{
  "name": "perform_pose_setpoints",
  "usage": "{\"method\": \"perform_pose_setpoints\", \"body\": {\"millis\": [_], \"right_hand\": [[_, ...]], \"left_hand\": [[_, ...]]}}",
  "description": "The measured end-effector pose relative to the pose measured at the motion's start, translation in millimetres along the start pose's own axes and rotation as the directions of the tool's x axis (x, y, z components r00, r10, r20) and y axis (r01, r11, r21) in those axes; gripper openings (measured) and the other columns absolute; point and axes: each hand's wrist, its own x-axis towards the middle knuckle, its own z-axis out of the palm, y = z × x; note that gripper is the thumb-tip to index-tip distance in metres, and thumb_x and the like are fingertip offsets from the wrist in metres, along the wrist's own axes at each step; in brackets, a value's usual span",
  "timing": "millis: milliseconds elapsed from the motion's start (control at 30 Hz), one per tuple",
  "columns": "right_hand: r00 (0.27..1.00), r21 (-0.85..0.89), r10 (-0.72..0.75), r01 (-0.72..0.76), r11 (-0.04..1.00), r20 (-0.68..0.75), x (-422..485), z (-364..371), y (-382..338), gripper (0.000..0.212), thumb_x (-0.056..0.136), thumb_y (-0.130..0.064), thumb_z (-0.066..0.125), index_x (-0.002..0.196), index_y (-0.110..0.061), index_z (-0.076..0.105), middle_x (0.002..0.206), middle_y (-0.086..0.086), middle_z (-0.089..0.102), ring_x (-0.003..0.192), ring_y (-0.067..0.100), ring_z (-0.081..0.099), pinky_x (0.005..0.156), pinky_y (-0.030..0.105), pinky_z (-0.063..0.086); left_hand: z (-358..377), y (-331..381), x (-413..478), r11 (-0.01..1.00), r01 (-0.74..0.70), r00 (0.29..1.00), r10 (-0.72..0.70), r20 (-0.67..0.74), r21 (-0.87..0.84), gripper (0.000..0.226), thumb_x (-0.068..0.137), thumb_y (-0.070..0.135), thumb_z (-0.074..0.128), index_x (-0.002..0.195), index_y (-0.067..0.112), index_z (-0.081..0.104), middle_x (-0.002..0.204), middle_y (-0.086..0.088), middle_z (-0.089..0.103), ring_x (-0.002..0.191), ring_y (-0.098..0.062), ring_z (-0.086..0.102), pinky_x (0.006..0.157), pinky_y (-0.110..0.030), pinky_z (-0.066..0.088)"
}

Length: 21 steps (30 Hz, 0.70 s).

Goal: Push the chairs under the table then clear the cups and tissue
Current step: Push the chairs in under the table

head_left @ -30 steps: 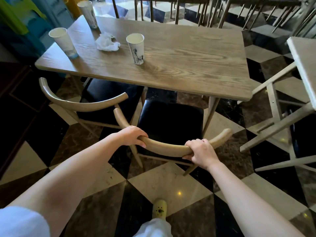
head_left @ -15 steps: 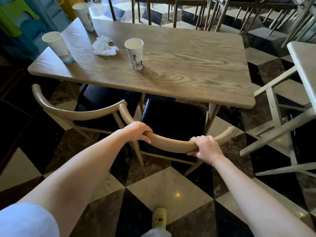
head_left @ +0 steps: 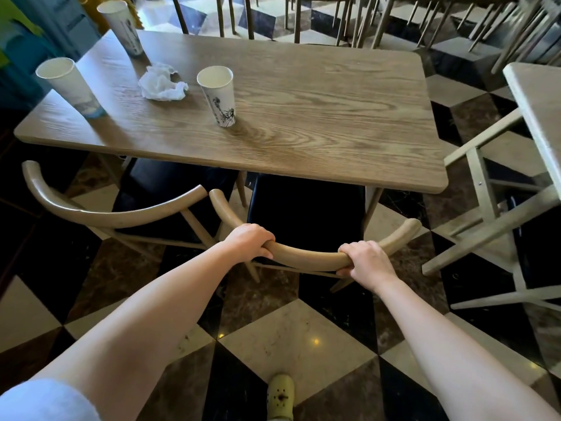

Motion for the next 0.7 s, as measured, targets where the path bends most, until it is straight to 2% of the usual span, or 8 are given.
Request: {"method": "perform_pose_setpoints", "body": {"millis": [200,333,433,533,700], "right_hand": [[0.999,-0.005,0.032,-0.033,0.999,-0.025,21.8,-2.8,14.7,0.037,0.08,-0.033,0.07,0.113,-0.021,0.059,0.109,0.0,0.064,0.108,0.022,0.054,0.103,0.035,0.032],[0.999,-0.052,0.014,-0.016,0.999,-0.035,30.4,-4.0,26.2,0.038,0.076,-0.032,0.073,0.11,-0.018,0.061,0.106,0.003,0.064,0.107,0.026,0.052,0.103,0.037,0.032],[0.998,-0.011,0.019,-0.02,1.0,-0.062,27.5,2.6,28.5,0.039,0.077,-0.028,0.073,0.112,-0.018,0.06,0.107,0.003,0.062,0.108,0.026,0.051,0.106,0.039,0.03],[0.999,0.016,0.04,-0.04,0.999,0.023,30.6,-1.4,29.2,0.039,0.081,-0.029,0.07,0.116,-0.021,0.054,0.114,0.002,0.055,0.113,0.025,0.045,0.108,0.039,0.024],[0.989,0.072,0.032,-0.042,0.997,0.144,35.5,-12.8,30.8,0.04,0.082,-0.038,0.067,0.117,-0.023,0.053,0.117,0.0,0.053,0.115,0.023,0.042,0.106,0.04,0.023]], "left_hand": [[-8.9,1.8,21.8,1.0,0.009,1.0,-0.009,-0.022,0.012,0.036,0.087,0.038,0.064,0.119,0.021,0.062,0.112,-0.001,0.067,0.105,-0.02,0.062,0.086,-0.033,0.047],[-19.2,3.0,37.6,0.999,-0.009,0.997,0.006,0.072,0.043,0.038,0.087,0.038,0.064,0.121,0.021,0.06,0.113,-0.001,0.065,0.104,-0.02,0.061,0.086,-0.035,0.05],[-18.8,0.5,40.6,0.998,-0.02,0.993,0.012,0.116,0.066,0.04,0.087,0.039,0.063,0.123,0.022,0.059,0.115,0.0,0.064,0.107,-0.02,0.06,0.088,-0.036,0.051],[-16.0,-0.6,40.4,0.999,0.002,0.993,-0.008,0.119,0.053,0.043,0.087,0.038,0.063,0.127,0.022,0.057,0.12,0.0,0.063,0.111,-0.019,0.059,0.091,-0.035,0.049],[-20.0,7.9,45.0,0.995,0.084,0.977,-0.072,0.201,-0.053,0.046,0.087,0.03,0.066,0.129,0.017,0.056,0.123,-0.006,0.062,0.115,-0.023,0.055,0.096,-0.033,0.043]]}}
